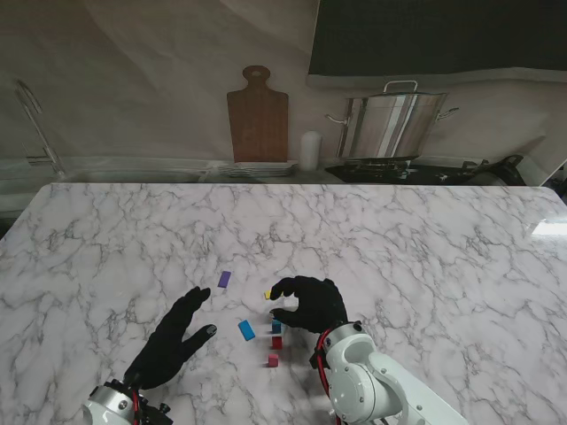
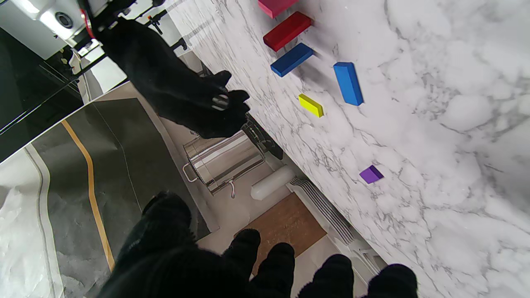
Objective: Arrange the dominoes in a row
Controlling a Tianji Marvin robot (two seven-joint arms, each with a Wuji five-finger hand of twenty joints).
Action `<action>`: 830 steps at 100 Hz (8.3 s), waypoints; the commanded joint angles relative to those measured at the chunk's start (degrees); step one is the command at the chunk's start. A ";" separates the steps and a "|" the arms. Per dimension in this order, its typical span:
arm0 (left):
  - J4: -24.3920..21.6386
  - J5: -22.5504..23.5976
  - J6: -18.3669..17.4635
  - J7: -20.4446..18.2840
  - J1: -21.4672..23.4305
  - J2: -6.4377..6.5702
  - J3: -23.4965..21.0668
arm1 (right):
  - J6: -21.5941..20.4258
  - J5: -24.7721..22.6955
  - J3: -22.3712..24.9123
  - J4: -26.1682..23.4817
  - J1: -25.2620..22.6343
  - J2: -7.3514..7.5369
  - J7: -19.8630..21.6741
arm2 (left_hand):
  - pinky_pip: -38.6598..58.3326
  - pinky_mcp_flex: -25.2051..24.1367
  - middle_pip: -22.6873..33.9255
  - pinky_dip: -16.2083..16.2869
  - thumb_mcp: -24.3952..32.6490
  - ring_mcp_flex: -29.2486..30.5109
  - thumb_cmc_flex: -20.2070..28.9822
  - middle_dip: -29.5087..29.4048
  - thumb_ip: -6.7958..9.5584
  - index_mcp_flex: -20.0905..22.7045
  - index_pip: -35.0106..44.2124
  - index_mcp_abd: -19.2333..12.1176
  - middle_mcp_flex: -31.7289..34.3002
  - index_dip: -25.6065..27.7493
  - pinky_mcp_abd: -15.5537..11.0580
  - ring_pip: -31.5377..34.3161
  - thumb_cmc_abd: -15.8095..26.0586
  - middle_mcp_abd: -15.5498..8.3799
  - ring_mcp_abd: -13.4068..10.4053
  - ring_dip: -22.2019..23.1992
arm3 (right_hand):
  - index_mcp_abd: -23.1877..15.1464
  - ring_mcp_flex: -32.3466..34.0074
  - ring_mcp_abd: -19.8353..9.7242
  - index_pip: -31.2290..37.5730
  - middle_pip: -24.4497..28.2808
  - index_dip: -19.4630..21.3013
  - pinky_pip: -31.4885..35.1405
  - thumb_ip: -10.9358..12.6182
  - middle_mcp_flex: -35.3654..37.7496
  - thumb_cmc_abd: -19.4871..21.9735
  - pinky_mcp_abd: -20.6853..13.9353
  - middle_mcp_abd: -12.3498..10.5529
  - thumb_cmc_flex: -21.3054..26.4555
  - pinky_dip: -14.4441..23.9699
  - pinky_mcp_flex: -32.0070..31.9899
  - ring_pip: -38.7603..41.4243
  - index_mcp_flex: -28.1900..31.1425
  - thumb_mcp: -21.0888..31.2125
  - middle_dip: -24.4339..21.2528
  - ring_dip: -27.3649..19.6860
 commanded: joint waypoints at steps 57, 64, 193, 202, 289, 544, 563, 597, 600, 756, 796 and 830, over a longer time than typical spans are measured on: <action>-0.80 0.88 -0.56 -0.64 1.36 0.02 0.33 | -8.45 -5.44 12.34 -15.02 -17.20 2.41 0.57 | 0.04 0.00 -0.43 0.69 -0.27 -0.69 1.20 -0.86 1.74 -1.53 -1.02 -0.94 -0.87 -1.59 -1.43 -0.12 0.00 -0.42 -1.13 0.40 | 2.29 -13.22 -6.55 -16.52 -18.36 -16.36 -29.89 4.18 -15.43 13.89 -5.16 -0.34 -0.63 -22.15 -9.77 -29.15 -15.40 -10.88 -15.87 -16.52; -0.79 0.93 -0.47 -0.69 1.30 0.04 0.48 | -9.30 -4.90 13.06 -15.34 -18.93 2.20 -0.80 | 0.03 -0.02 -0.42 0.68 -0.25 -0.70 1.22 -0.84 1.74 -1.51 -0.97 -0.97 -0.87 -1.58 -1.43 -0.12 0.00 -0.35 -1.20 0.42 | 2.28 -13.56 -6.64 -16.56 -18.30 -16.25 -30.35 4.29 -15.63 13.95 -5.27 -0.42 -0.55 -22.41 -10.05 -29.28 -15.60 -11.22 -15.90 -16.63; 4.87 10.84 -3.36 -4.56 -8.00 1.94 4.23 | -13.78 2.87 15.13 -14.40 -24.60 0.62 -5.82 | 4.78 -0.77 1.75 10.36 0.00 0.20 2.15 8.22 1.40 0.81 2.90 -1.57 1.77 3.05 -1.61 3.00 -2.89 0.03 -1.50 12.78 | 1.57 -17.92 -3.85 -19.40 -16.94 -10.26 -32.87 5.49 -23.79 21.99 -1.00 -0.67 -2.24 -17.94 -11.92 -29.89 -23.03 -23.27 -14.39 -15.72; 5.99 14.75 -5.46 -5.41 -9.92 2.46 3.61 | -13.84 2.88 15.29 -14.58 -24.74 0.59 -5.90 | 6.35 -1.33 1.80 14.24 0.12 0.08 2.71 8.37 1.51 1.48 3.61 -2.87 2.58 3.72 -1.67 3.63 -4.01 0.02 -1.53 15.38 | 1.59 -17.75 -3.96 -19.27 -17.03 -9.96 -32.73 5.47 -23.65 22.07 -1.05 -0.63 -2.06 -17.64 -11.82 -29.93 -22.87 -23.44 -14.11 -15.60; 14.38 31.24 -1.22 -15.04 -30.77 5.47 15.04 | -14.06 3.98 16.04 -15.34 -25.25 0.54 -5.36 | 11.02 2.31 11.03 29.12 1.97 2.73 5.20 11.11 2.36 4.67 6.63 -4.00 4.44 6.06 -1.47 14.33 -8.71 0.12 0.58 24.76 | 2.08 -15.69 -3.36 -18.15 -15.52 -8.78 -28.92 5.92 -21.72 22.14 -0.66 0.04 -0.39 -14.54 -9.36 -29.27 -20.95 -23.29 -13.14 -14.95; 38.52 28.62 9.68 -7.12 -60.59 3.25 48.16 | -13.84 5.11 17.26 -16.35 -25.90 0.49 -4.74 | 39.54 0.24 19.57 18.60 27.60 9.10 2.50 10.95 -0.98 12.07 30.82 -8.50 11.58 11.88 -1.54 22.53 -24.12 -1.16 1.53 24.26 | 2.52 -14.87 -3.10 -16.77 -15.75 -9.23 -25.15 5.66 -21.02 21.32 -0.23 0.23 -0.80 -12.08 -8.49 -28.82 -19.07 -20.94 -13.14 -14.54; 37.30 28.50 10.17 -8.30 -60.25 3.34 47.88 | -13.85 4.95 17.14 -16.32 -25.88 0.50 -4.77 | 38.97 -0.07 19.09 18.54 27.24 8.77 0.12 10.77 -1.28 12.90 26.82 -6.19 11.30 8.98 -1.54 22.02 -24.01 -0.92 1.73 24.18 | 2.51 -14.82 -3.09 -16.71 -15.76 -9.24 -24.98 5.65 -21.01 21.27 -0.21 0.27 -0.80 -11.96 -8.43 -28.79 -19.05 -20.83 -13.14 -14.52; 38.24 27.45 13.80 -8.18 -61.58 2.75 50.81 | -13.82 4.91 17.22 -16.38 -25.96 0.47 -4.94 | 38.49 -0.19 18.92 18.91 25.12 8.83 -1.05 11.10 -1.21 13.10 28.85 -4.15 11.34 11.56 -1.48 21.84 -23.04 -0.53 1.91 24.64 | 2.54 -14.81 -3.14 -16.61 -15.73 -9.25 -24.70 5.62 -21.02 21.22 -0.16 0.32 -0.92 -11.73 -8.40 -28.79 -18.95 -20.66 -13.12 -14.50; 38.43 27.32 13.83 -8.10 -61.72 2.70 51.04 | -13.83 4.94 17.23 -16.39 -25.97 0.47 -4.94 | 38.46 -0.18 18.95 18.96 25.14 8.94 -1.00 11.14 -1.19 13.07 30.33 -4.38 11.42 12.73 -1.48 21.92 -23.08 -0.46 1.93 24.71 | 2.63 -14.78 -3.09 -16.60 -15.72 -9.26 -24.67 5.62 -21.03 21.25 -0.14 0.25 -0.94 -11.70 -8.38 -28.77 -18.93 -20.65 -13.12 -14.49; 41.07 25.43 13.38 -5.43 -63.16 1.63 53.58 | -13.80 5.44 17.67 -16.72 -26.18 0.41 -4.85 | 42.66 2.59 29.51 19.54 27.30 15.20 10.66 17.94 -3.91 10.26 64.69 -10.99 20.20 39.34 -1.00 26.77 -31.77 -2.08 0.83 26.62 | 2.56 -14.24 -2.81 -16.46 -15.71 -9.37 -23.62 5.60 -20.92 21.19 -0.11 0.38 -0.89 -10.91 -8.04 -28.50 -18.90 -20.40 -13.12 -14.32; 41.52 24.73 12.80 -4.52 -62.97 1.32 53.31 | -13.74 5.41 17.64 -16.74 -26.20 0.43 -4.75 | 51.98 8.50 30.99 20.61 28.83 27.62 12.23 36.65 -4.60 11.58 63.57 -13.47 44.09 39.37 -1.06 33.21 -34.02 -7.41 -1.89 30.69 | 2.60 -14.03 -2.77 -16.46 -15.72 -9.40 -23.36 5.60 -21.19 21.11 -0.08 0.38 -0.88 -10.76 -7.93 -28.31 -18.97 -20.30 -13.13 -14.16; 41.39 25.26 12.64 -4.45 -62.95 1.46 53.24 | -13.81 5.26 17.56 -16.68 -26.14 0.48 -4.62 | 51.82 7.98 34.56 19.60 29.97 27.53 11.42 33.18 -5.05 12.67 43.45 -6.37 43.93 23.94 -1.29 32.83 -34.76 -9.02 -2.15 30.61 | 2.60 -14.06 -2.80 -16.47 -15.66 -9.42 -23.27 5.58 -21.24 20.97 -0.04 0.45 -0.89 -10.70 -7.95 -28.30 -19.02 -20.16 -13.13 -14.10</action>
